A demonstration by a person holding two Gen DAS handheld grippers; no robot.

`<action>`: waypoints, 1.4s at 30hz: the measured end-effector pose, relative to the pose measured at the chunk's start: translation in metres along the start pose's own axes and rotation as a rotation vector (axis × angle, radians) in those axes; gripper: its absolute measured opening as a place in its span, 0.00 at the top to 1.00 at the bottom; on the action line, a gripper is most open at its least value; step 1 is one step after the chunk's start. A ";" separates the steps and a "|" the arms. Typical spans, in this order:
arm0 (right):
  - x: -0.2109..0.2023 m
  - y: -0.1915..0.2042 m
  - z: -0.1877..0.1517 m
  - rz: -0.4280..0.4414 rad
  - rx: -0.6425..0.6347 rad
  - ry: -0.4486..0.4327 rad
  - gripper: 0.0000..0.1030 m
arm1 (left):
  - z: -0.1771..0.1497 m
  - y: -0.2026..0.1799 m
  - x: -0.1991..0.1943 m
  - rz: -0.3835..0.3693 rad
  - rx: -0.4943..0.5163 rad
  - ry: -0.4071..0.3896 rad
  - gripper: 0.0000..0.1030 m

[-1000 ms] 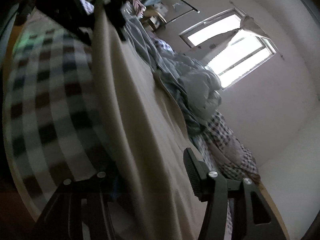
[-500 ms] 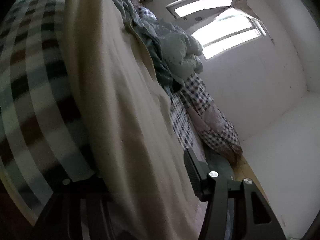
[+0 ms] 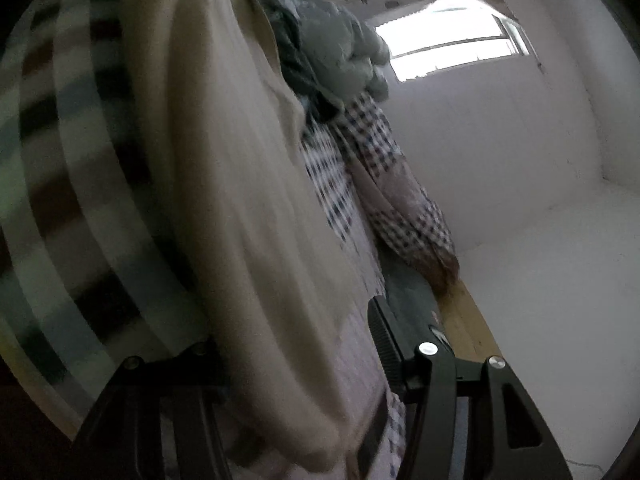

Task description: Fold clothes

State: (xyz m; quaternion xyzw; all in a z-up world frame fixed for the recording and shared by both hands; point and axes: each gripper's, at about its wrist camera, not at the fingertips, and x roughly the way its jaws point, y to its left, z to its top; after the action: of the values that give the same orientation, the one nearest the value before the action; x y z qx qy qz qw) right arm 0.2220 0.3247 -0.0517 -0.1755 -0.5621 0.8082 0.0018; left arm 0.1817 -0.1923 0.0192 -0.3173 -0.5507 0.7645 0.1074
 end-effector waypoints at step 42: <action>-0.055 -0.141 0.041 -0.015 0.277 -0.133 0.97 | -0.002 -0.092 -0.071 -0.017 0.193 -0.076 0.91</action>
State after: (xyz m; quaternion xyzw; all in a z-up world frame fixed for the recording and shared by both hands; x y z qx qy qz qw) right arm 0.2346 0.3280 0.1043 -0.1155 -0.4456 0.8877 -0.0054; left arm 0.2204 -0.1929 0.1289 -0.2714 -0.4807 0.8247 0.1230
